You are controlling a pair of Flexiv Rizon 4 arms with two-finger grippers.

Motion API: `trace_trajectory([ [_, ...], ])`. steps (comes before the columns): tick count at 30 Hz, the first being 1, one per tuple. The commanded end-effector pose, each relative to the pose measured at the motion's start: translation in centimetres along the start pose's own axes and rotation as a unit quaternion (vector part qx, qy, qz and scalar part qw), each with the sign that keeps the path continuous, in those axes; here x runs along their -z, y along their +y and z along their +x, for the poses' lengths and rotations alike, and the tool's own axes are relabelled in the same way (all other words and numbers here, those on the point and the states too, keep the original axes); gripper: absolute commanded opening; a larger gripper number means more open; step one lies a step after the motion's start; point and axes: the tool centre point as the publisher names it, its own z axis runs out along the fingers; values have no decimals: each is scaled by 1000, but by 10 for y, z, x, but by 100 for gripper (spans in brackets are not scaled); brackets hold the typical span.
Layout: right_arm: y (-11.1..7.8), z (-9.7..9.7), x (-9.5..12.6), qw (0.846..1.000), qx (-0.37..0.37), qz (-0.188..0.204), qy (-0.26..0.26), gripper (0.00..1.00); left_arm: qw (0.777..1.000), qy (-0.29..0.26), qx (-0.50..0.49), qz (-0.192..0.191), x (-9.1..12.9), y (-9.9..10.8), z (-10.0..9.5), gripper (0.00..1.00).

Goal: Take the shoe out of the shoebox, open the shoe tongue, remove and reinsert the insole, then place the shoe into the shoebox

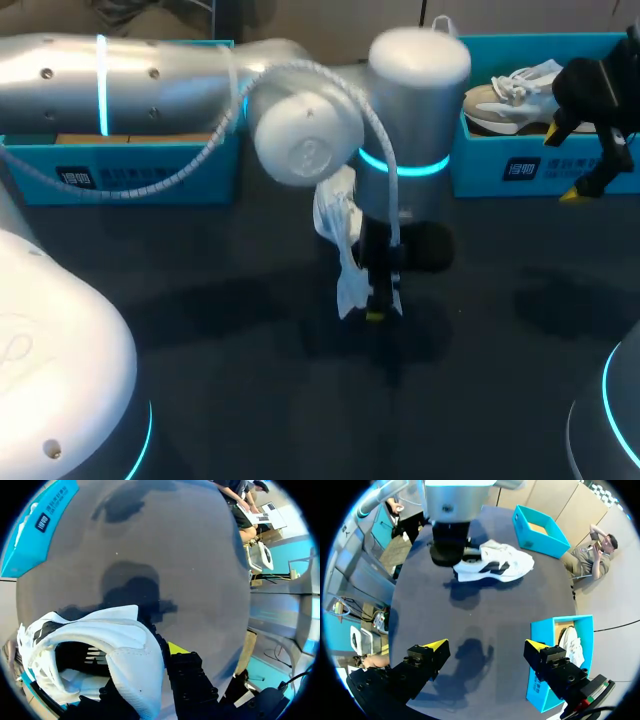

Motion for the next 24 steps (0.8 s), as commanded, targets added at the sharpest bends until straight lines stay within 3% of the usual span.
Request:
trace_trajectory([
  [1,0,-1,-1,1000,0,1,1,100,1000,9,-13,22,73,27,1,0],
  [6,0,-1,-1,1000,0,1,1,100,999,14,-31,38,109,38,4,0],
  [12,0,-1,-1,1000,0,1,1,100,997,17,-58,47,134,50,13,0],
  [17,0,-1,-1,1000,0,1,1,100,995,12,-81,58,148,63,12,0],
  [24,0,-1,-1,1000,0,1,1,100,990,15,-133,45,155,87,6,0],
])
